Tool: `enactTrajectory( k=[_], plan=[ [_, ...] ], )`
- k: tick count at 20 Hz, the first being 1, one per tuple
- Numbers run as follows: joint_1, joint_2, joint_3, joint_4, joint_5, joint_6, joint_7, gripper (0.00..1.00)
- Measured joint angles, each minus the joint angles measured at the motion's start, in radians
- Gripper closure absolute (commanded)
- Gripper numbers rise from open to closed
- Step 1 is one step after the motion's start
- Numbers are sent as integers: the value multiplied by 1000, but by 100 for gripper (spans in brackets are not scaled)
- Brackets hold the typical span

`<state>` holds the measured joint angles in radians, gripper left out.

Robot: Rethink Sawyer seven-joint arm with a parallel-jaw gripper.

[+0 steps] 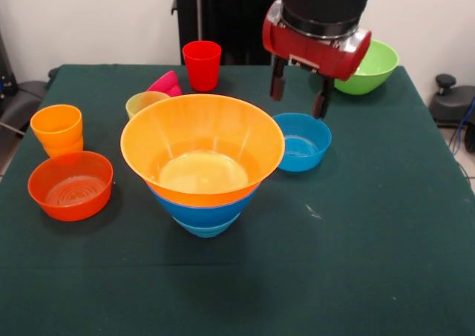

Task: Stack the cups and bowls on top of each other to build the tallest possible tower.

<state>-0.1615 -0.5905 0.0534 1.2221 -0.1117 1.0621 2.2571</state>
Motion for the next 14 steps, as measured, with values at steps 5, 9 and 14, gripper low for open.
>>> enactTrajectory(
  k=[5,9,14],
  plan=[
    [9,-50,-7,65,20,-50,0,0],
    [22,-71,-20,107,35,-103,0,0],
    [54,-86,-48,170,52,-187,0,0]
  ],
)
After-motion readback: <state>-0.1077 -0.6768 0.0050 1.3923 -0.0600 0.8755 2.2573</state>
